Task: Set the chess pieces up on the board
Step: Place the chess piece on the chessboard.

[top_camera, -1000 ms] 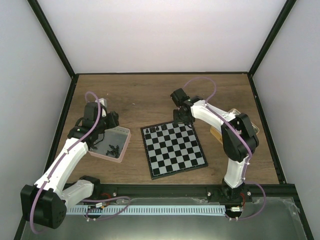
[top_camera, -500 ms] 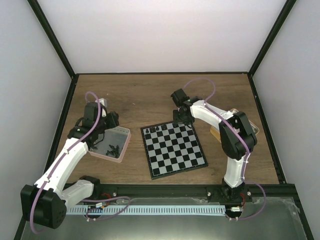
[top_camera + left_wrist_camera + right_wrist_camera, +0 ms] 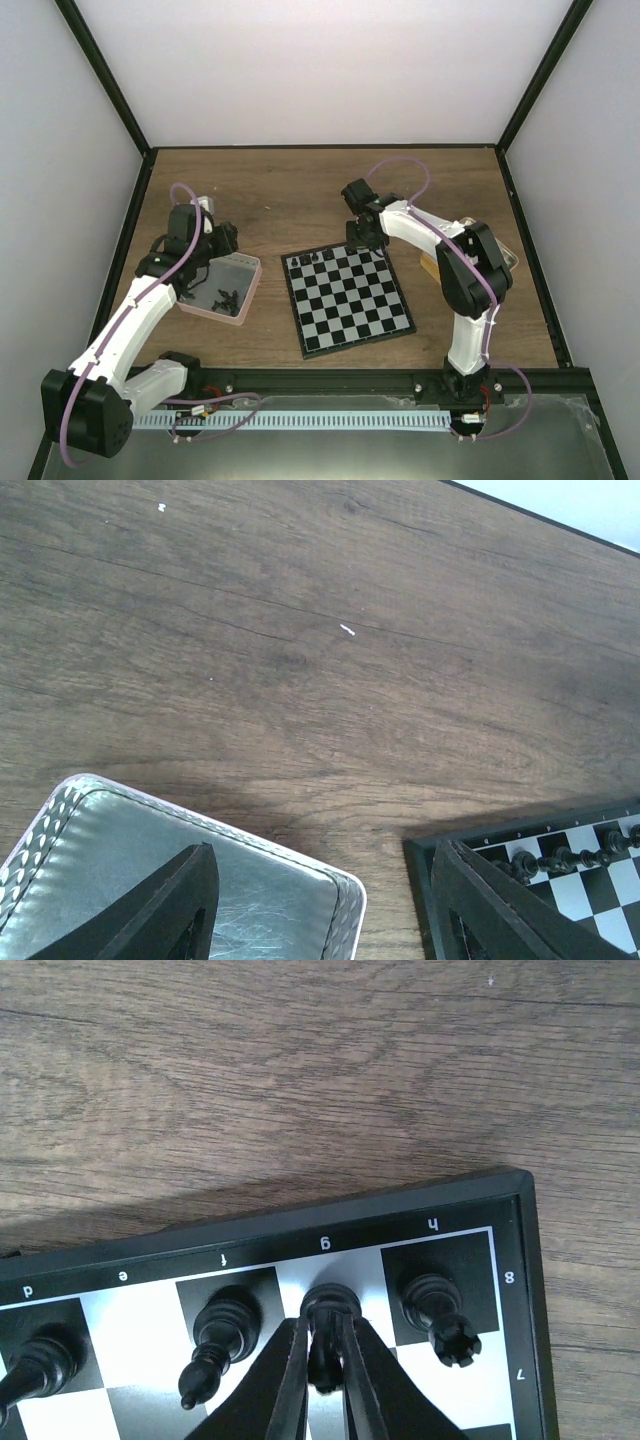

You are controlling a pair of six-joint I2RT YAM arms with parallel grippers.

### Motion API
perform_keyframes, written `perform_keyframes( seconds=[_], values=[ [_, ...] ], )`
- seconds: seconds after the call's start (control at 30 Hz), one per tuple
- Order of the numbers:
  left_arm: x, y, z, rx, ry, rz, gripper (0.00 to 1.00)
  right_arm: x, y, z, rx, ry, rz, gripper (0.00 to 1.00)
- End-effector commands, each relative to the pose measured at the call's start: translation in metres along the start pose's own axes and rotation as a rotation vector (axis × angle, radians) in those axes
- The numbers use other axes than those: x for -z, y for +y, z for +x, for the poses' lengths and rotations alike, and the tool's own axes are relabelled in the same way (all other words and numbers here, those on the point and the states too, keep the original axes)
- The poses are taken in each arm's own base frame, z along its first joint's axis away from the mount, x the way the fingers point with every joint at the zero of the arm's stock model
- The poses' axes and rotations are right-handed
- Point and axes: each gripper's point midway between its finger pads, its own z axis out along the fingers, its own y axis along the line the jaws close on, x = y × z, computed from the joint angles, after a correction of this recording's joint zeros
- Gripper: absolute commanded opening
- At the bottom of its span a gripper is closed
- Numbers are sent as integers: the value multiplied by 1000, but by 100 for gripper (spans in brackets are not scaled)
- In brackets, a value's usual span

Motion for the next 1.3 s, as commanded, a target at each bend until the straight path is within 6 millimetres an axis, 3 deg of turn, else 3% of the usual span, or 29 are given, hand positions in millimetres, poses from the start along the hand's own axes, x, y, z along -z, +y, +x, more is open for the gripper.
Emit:
perform_keyframes(
  seconds=[0.0,0.97,1.13,1.27],
  values=[
    [-1,-1,0,-15,-7,8,61,2,-6,-4,-2,-7,22,13],
    [-2,-2,0,-13,-4,9,61,8,-10,2,16,-10,22,9],
    [-2,-1,1,-10,-3,8,61,9,-7,0,12,-14,6,20],
    [-3,-3,5,9,23,18,63,33,-1,-14,0,-80,-29,28]
  ],
)
